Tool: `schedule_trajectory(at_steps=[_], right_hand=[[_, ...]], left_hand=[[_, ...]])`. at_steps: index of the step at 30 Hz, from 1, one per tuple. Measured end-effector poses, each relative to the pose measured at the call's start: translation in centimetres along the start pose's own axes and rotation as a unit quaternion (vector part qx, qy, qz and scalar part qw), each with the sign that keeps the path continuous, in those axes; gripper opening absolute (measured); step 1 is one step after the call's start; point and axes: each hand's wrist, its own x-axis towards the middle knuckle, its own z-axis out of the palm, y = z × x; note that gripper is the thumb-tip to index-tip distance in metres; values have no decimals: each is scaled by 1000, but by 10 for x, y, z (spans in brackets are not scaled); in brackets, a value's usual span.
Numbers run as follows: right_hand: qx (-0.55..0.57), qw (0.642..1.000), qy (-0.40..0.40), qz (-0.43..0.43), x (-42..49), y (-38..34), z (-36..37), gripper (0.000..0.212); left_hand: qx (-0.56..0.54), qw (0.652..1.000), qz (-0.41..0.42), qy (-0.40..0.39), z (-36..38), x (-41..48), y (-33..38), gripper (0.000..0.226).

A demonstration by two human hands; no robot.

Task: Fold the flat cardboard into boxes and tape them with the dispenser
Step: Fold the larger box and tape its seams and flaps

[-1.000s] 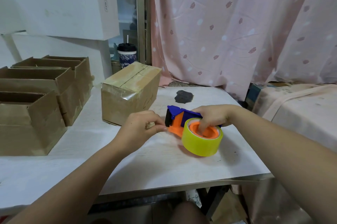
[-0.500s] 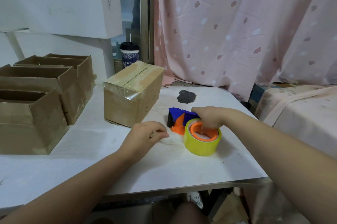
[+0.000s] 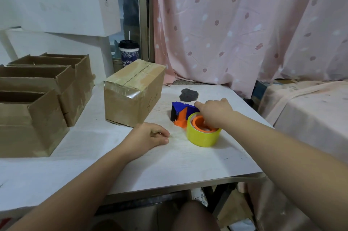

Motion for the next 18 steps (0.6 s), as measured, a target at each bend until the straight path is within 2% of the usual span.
schedule_trajectory(at_steps=[3, 6, 12, 14, 18], right_hand=[[20, 1000, -13, 6, -1, 2, 1, 43], [83, 995, -54, 13, -1, 2, -1, 53], [208, 973, -98, 33, 1, -1, -6, 74], [269, 961, -42, 44, -1, -4, -12, 76], [368, 918, 130, 63, -8, -19, -32, 66]], left_hand=[[8, 998, -28, 61, 2, 1, -4, 12], [48, 991, -31, 118, 1, 0, -5, 12], [71, 991, -25, 110, 2, -11, -1, 21], [58, 992, -24, 112, 0, -18, -3, 36], [60, 990, -3, 126, -6, -34, -7, 41]])
